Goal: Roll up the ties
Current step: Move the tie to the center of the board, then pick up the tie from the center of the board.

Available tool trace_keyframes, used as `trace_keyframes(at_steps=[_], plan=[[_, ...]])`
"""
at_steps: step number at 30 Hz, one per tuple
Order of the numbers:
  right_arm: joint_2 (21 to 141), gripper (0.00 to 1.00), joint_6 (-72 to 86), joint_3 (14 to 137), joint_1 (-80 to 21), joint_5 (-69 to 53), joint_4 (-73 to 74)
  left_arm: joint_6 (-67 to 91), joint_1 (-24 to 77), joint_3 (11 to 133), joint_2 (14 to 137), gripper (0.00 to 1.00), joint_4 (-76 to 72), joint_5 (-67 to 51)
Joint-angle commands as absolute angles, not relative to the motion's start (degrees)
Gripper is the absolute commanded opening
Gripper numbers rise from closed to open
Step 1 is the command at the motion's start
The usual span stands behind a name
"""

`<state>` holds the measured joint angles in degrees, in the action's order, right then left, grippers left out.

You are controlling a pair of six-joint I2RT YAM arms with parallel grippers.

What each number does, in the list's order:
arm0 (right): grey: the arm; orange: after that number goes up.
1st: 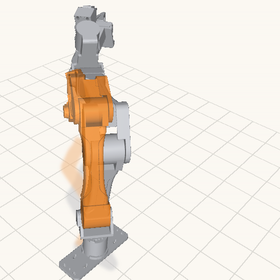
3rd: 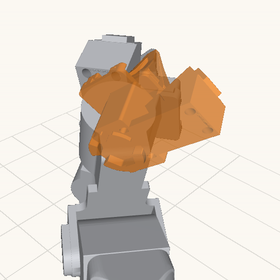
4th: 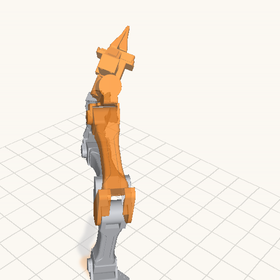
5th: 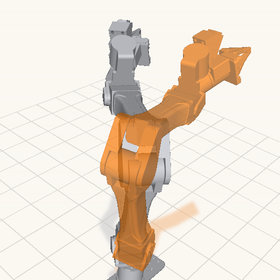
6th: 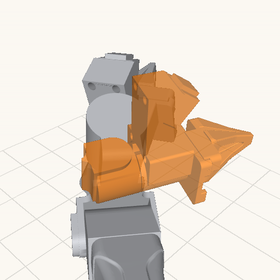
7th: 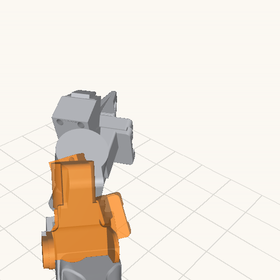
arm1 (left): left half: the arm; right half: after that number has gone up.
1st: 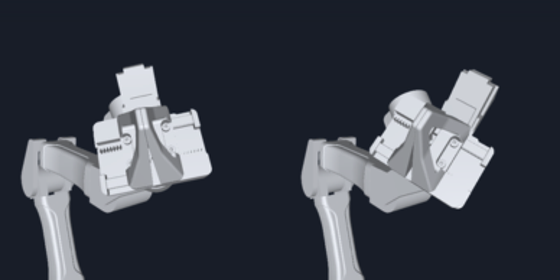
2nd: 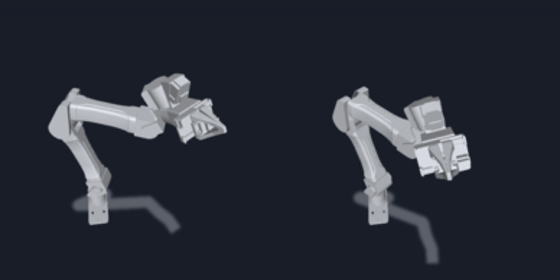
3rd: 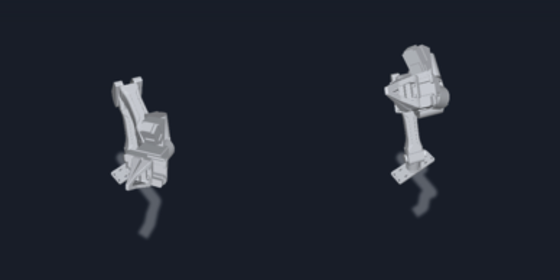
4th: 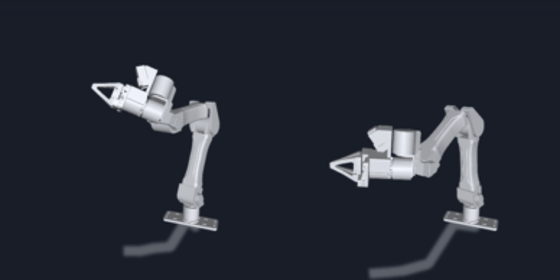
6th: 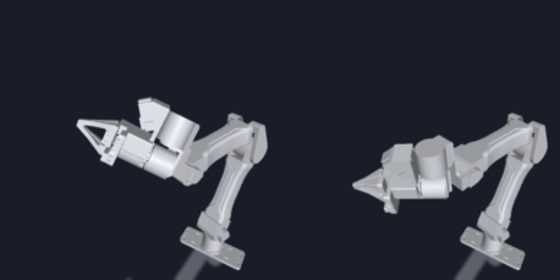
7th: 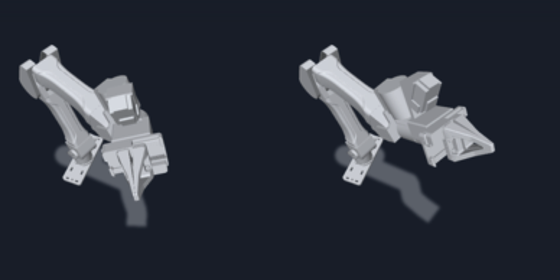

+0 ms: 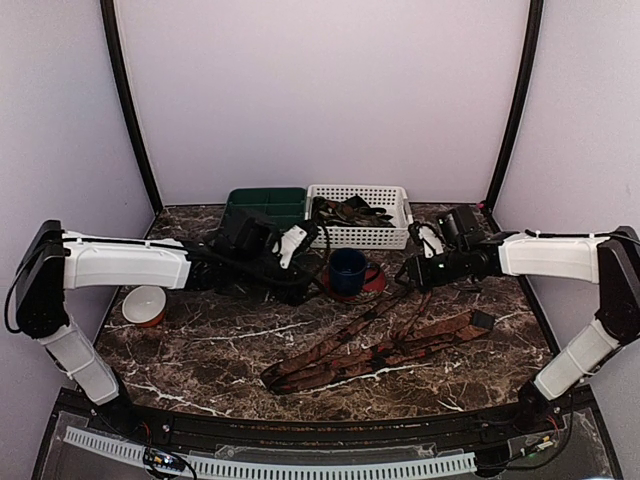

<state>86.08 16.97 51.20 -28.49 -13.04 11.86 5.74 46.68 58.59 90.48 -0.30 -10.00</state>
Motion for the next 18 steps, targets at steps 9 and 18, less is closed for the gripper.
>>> trace_keyframes(at_steps=[9, 18], plan=[[78.21, 0.50, 25.14, 43.51, -18.45, -20.64, 3.18, -1.90, 58.64, 87.12, 118.85, 0.60, 5.73, -4.52], [74.85, 0.49, 27.05, 39.22, -13.58, -24.65, 1.34, -2.48, 58.71, 100.34, 131.11, 0.56, 10.56, -3.28]])
